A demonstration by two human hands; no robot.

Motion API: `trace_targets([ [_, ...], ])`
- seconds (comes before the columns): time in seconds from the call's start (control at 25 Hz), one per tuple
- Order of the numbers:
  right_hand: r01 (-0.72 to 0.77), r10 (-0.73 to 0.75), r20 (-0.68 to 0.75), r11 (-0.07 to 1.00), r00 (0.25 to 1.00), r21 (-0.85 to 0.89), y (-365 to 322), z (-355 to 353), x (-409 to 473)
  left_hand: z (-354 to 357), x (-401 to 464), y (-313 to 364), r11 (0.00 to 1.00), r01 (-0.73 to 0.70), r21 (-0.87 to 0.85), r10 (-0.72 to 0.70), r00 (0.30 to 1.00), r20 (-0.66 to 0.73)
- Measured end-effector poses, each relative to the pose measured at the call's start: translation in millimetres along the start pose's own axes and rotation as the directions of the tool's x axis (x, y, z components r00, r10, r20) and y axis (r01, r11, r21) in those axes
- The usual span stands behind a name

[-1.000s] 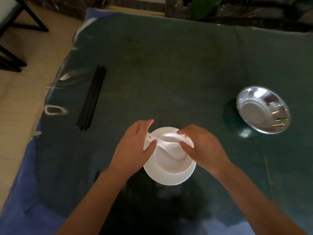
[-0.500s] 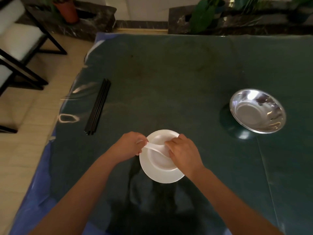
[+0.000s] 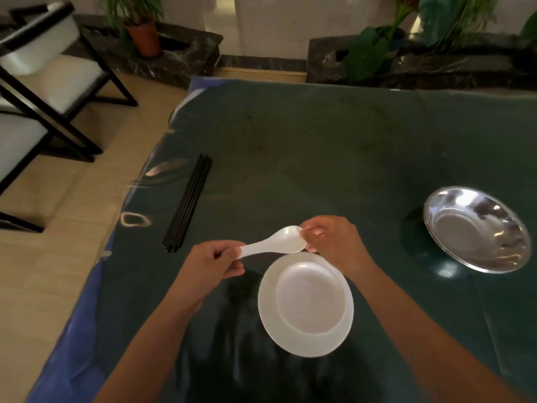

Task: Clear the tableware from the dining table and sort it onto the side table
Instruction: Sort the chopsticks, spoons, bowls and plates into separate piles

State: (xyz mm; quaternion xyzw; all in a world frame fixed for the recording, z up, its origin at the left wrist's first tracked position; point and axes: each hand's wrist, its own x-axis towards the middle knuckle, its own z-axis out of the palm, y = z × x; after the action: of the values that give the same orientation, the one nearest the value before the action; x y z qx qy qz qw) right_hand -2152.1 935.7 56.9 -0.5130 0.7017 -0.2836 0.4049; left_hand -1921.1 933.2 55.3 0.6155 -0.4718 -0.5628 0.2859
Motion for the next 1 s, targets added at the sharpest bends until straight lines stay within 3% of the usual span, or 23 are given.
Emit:
trace_targets([
  [0.16,0.091,-0.078,0.093,0.984,0.993,-0.151,-38,19,70,-6,27,-16,0.989,0.057,-0.134,-0.072,0.992,-0.105],
  [0.36,0.206,-0.162,0.167,0.933,0.973,-0.296,-63,67,161,-8,82,-34,0.998,0.056,0.011,-0.054,0.989,-0.14],
  [0.64,0.178,-0.149,0.126,0.947,0.981,-0.268,-57,98,225,-5,144,-41,0.994,0.054,0.1,-0.032,0.977,-0.209],
  [1.0,0.075,-0.065,0.052,0.972,0.997,-0.222,-39,111,239,9,142,-45,0.928,-0.077,0.365,0.167,0.961,-0.222],
])
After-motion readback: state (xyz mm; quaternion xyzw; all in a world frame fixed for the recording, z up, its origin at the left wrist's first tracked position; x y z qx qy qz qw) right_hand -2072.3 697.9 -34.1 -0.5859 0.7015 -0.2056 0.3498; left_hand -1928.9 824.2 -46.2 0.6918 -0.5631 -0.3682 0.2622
